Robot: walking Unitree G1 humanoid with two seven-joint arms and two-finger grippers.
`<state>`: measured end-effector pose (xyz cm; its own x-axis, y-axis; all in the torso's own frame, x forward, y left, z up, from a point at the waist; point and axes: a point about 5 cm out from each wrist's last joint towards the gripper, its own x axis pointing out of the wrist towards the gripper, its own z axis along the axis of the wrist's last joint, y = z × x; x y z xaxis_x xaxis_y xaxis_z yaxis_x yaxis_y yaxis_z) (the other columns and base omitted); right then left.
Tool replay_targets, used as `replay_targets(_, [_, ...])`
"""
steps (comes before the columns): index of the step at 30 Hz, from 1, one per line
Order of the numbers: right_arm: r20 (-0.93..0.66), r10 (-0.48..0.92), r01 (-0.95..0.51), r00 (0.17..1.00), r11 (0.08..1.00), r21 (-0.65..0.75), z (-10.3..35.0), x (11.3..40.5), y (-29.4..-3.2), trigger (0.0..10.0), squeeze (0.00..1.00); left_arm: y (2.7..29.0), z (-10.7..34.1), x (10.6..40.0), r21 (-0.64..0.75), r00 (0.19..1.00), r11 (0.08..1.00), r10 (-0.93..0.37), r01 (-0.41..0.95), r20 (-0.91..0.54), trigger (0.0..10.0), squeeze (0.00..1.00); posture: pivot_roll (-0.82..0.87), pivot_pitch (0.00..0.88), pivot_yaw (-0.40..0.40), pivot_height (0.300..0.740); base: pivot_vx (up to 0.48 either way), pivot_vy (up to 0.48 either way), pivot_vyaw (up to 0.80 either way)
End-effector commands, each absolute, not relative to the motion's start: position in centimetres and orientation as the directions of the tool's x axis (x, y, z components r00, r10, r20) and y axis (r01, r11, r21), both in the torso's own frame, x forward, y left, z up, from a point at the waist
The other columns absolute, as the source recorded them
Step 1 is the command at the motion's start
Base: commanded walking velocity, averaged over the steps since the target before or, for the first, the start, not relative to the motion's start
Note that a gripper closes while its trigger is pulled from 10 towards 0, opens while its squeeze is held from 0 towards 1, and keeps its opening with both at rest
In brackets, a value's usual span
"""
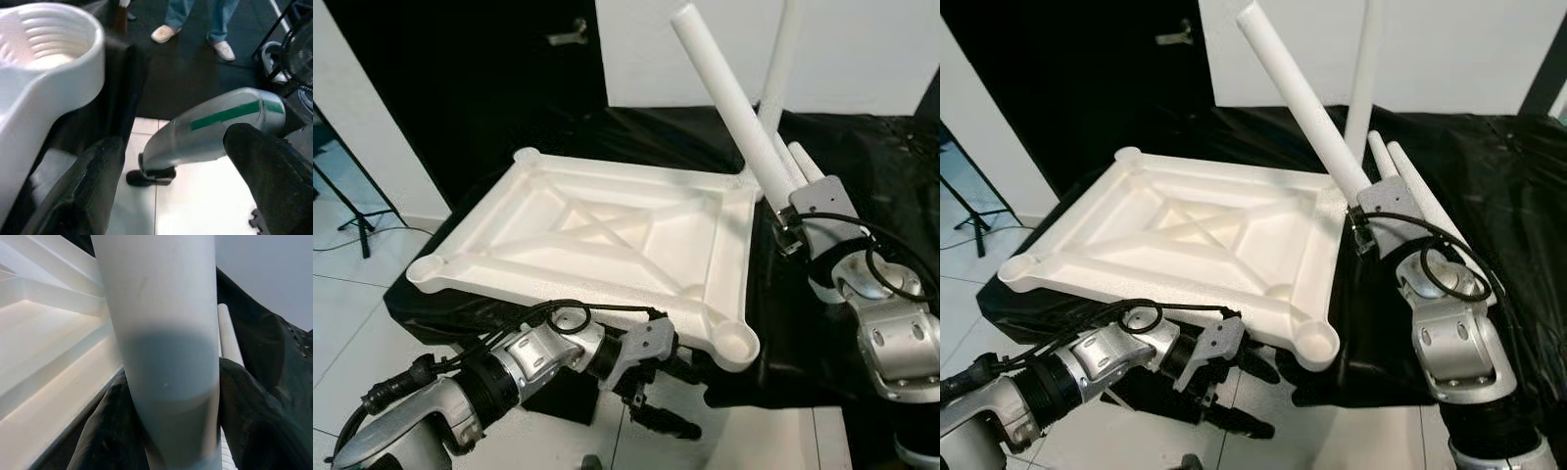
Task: Building children table
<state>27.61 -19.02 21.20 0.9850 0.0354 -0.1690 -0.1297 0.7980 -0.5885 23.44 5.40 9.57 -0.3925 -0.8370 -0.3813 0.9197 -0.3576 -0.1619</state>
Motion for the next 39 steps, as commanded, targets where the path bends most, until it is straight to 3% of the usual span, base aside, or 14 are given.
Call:
replay_targets(1, [-0.152,0.043,-0.126,0.987,0.798,-0.589,21.5,27.7,-18.9,10.0,0.0,6.1,9.3,23.5,-0.199,-0.44,-0.393,-0.809,0.898,-0.389,10.0,0.0,0.05,0.0,0.063,0.74,0.0,0.0,0.0])
replay_targets(6, [-0.153,0.046,-0.128,0.987,0.798,-0.588,21.5,27.7,-18.8,10.0,0.0,5.8,9.2,24.1,-0.165,-0.404,-0.368,-0.829,0.915,-0.387,10.0,0.0,0.06,0.0,0.064,0.74,0.0,0.0,0.0])
replay_targets(17, [-0.159,0.05,-0.136,0.986,0.796,-0.59,21.4,27.7,-18.8,10.0,0.0,6.0,12.7,26.0,-0.068,-0.372,-0.366,-0.899,0.928,-0.231,10.0,0.0,0.06,0.0,0.06,0.74,0.0,0.0,0.0])
replay_targets(23, [-0.156,0.059,-0.141,0.986,0.796,-0.589,21.4,27.8,-18.5,10.0,0.0,6.6,10.5,27.5,-0.022,-0.252,-0.263,-0.893,0.965,-0.372,10.0,0.0,0.06,0.0,0.059,0.74,0.0,0.0,0.0])
replay_targets(29, [-0.15,0.059,-0.137,0.987,0.796,-0.589,21.5,27.9,-18.5,10.0,0.0,6.9,9.1,28.2,-0.009,-0.183,-0.201,-0.873,0.98,-0.451,10.0,0.0,0.06,0.0,0.06,0.74,0.0,0.0,0.0])
replay_targets(38, [-0.146,0.056,-0.132,0.988,0.797,-0.59,21.6,27.7,-18.6,10.0,0.0,6.1,8.7,29.2,0.063,-0.066,-0.108,-0.879,0.992,-0.472,10.0,0.0,0.05,0.0,0.06,0.74,0.0,0.0,0.0])
replay_targets(39, [-0.145,0.055,-0.132,0.988,0.796,-0.591,21.6,27.7,-18.6,10.0,0.0,6.0,8.7,29.2,0.047,-0.077,-0.111,-0.885,0.993,-0.46,4.6,0.0,0.05,0.0,0.059,0.74,0.0,0.0,0.0])
